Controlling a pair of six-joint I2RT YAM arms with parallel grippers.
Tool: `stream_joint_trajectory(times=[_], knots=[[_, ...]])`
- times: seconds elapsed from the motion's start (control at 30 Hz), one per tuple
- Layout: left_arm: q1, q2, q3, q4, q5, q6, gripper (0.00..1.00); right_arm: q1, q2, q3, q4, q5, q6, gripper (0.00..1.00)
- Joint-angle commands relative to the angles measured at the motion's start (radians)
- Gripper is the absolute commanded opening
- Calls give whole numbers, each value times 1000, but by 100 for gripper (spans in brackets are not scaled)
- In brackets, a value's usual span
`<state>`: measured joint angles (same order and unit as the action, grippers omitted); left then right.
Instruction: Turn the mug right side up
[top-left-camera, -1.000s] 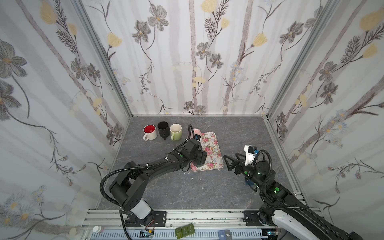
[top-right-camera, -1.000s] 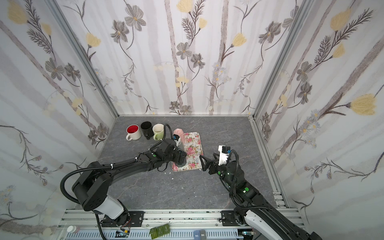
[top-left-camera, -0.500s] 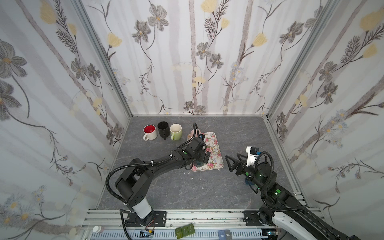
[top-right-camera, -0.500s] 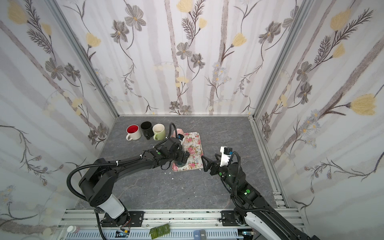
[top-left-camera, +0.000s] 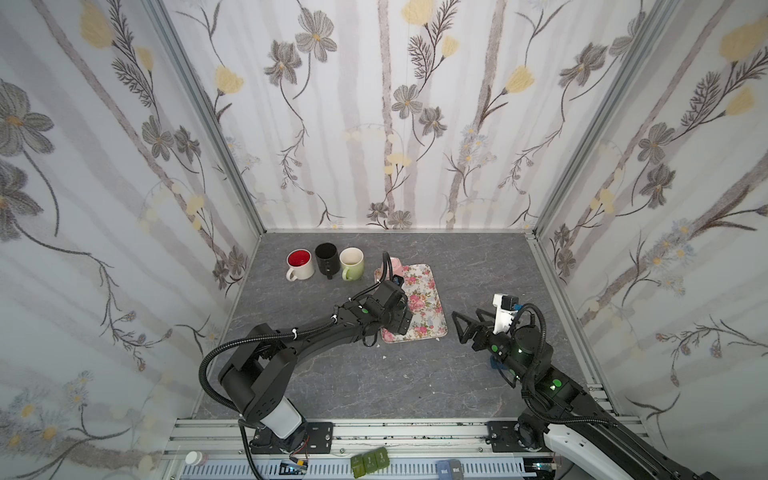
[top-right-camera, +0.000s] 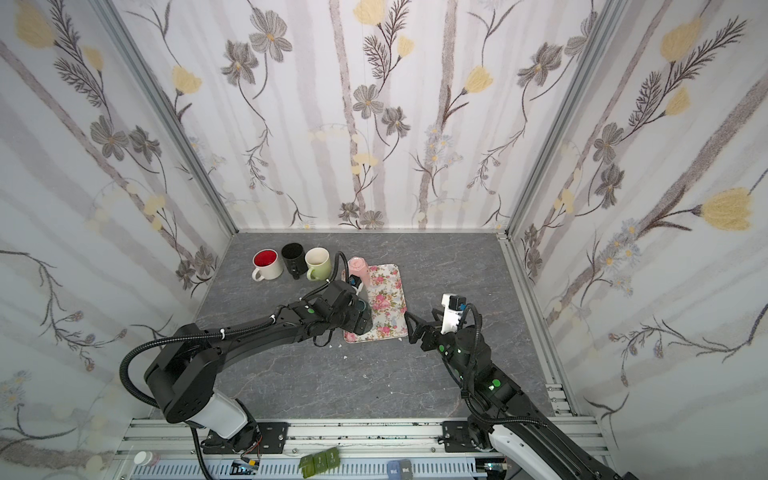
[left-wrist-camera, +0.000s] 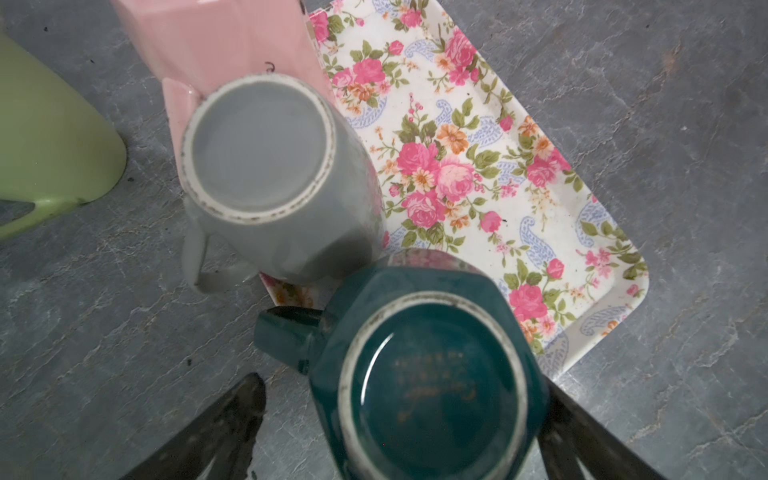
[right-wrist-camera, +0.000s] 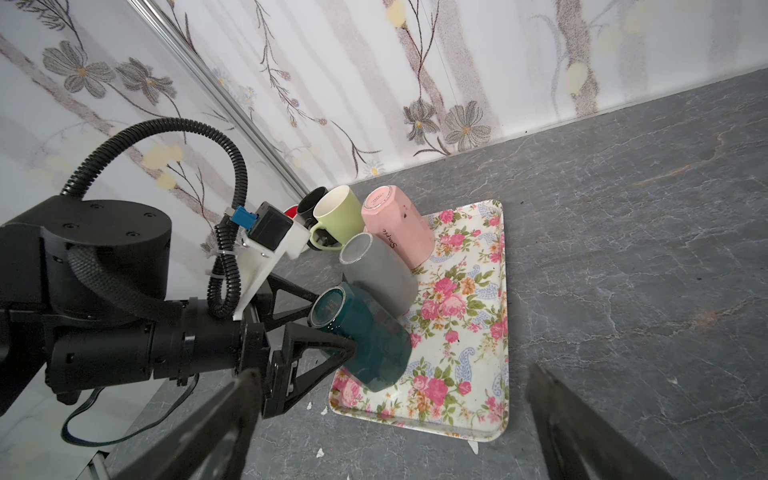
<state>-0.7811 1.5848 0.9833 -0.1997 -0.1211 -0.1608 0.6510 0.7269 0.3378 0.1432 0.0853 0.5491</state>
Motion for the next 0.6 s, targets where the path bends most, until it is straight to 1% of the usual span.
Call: stream_joint_trajectory(times=[0.0, 0.13, 0.3, 0.57], knots=[[0, -14, -5, 7, -53, 26, 100, -1, -1, -5, 18, 7, 8, 100], [5, -29, -15, 55, -20, 78, 100, -1, -4, -7, 15, 5, 17, 100], [11, -2, 8, 67, 13, 138, 100, -2, -16, -11, 9, 10, 22, 100], [14, 54, 88, 30, 66, 148, 100, -1, -17, -13, 9, 13, 28, 100]])
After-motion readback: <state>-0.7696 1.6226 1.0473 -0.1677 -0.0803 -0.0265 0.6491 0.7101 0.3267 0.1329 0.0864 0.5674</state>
